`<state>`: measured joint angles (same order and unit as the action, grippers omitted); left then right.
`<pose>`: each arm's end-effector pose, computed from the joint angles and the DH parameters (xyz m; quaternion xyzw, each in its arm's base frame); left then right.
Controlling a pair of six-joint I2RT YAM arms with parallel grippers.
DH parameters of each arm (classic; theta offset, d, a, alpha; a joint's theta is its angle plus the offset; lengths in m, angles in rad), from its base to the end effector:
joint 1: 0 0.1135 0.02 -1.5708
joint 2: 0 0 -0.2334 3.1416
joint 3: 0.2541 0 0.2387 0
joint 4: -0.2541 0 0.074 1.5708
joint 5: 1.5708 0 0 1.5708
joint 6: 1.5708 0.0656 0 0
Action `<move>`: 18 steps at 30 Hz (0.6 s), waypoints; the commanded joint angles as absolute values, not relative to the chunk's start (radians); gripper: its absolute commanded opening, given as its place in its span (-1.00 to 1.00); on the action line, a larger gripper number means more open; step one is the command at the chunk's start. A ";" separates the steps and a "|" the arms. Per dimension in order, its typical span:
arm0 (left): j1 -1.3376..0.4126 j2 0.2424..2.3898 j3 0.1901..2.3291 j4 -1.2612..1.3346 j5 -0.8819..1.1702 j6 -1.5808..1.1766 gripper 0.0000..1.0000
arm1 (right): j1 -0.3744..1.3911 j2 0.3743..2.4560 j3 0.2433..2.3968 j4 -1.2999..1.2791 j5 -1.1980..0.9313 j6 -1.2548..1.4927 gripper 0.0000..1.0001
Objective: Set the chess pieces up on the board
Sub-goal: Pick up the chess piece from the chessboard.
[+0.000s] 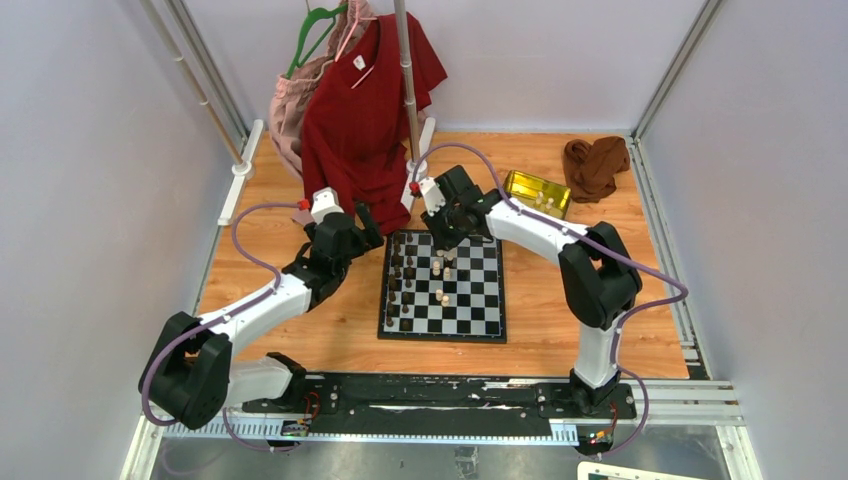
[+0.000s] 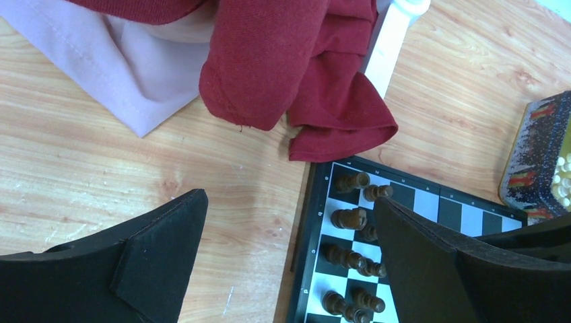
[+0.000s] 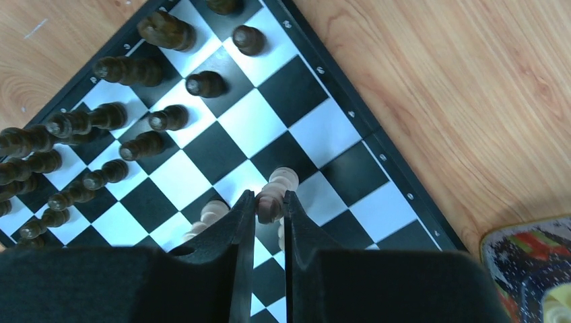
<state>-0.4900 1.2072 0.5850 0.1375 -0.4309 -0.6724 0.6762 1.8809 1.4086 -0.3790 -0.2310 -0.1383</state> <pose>0.2581 -0.1066 0.1835 -0.1862 0.8228 -0.1242 0.5224 0.3144 0.2715 0.1804 -0.4055 0.8376 0.1969 0.3085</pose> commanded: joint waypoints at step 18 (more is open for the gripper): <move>-0.483 1.182 0.555 0.173 -0.471 -0.668 1.00 | 0.615 1.507 1.209 -0.295 -0.087 0.037 -1.00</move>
